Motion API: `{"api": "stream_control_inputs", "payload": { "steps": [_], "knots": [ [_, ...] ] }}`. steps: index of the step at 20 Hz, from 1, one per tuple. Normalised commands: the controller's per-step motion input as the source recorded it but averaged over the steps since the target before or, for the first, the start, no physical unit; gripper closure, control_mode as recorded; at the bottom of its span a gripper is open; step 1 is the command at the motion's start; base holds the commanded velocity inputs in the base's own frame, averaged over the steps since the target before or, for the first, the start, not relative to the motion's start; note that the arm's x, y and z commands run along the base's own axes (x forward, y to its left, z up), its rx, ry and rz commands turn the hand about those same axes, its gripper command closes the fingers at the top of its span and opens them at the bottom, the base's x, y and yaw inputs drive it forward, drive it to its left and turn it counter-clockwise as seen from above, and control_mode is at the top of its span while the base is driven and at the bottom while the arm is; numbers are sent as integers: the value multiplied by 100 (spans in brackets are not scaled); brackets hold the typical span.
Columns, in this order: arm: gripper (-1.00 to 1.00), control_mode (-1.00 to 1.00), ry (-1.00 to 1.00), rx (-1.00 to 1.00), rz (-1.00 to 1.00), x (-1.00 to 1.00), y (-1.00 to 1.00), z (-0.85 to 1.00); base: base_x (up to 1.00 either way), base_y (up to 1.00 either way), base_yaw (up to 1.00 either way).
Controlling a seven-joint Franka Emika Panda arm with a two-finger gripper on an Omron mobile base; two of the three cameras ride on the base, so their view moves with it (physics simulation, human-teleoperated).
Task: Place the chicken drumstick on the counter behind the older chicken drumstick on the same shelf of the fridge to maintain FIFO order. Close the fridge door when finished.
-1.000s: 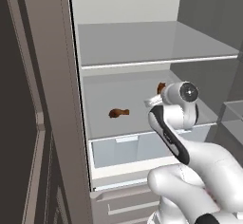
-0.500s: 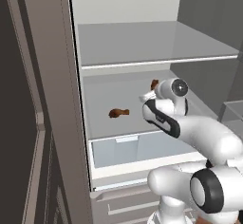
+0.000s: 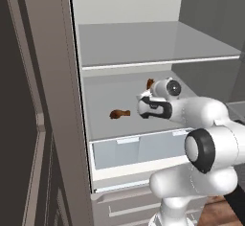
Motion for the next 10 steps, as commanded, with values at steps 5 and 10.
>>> {"api": "stream_control_inputs", "payload": {
  "steps": [5,10],
  "knots": [
    [100,-100,-7,-3,2,38,12,-29,0,0,0],
    [100,-100,-6,-1,1,38,7,-15,0,0,0]
  ]
}}
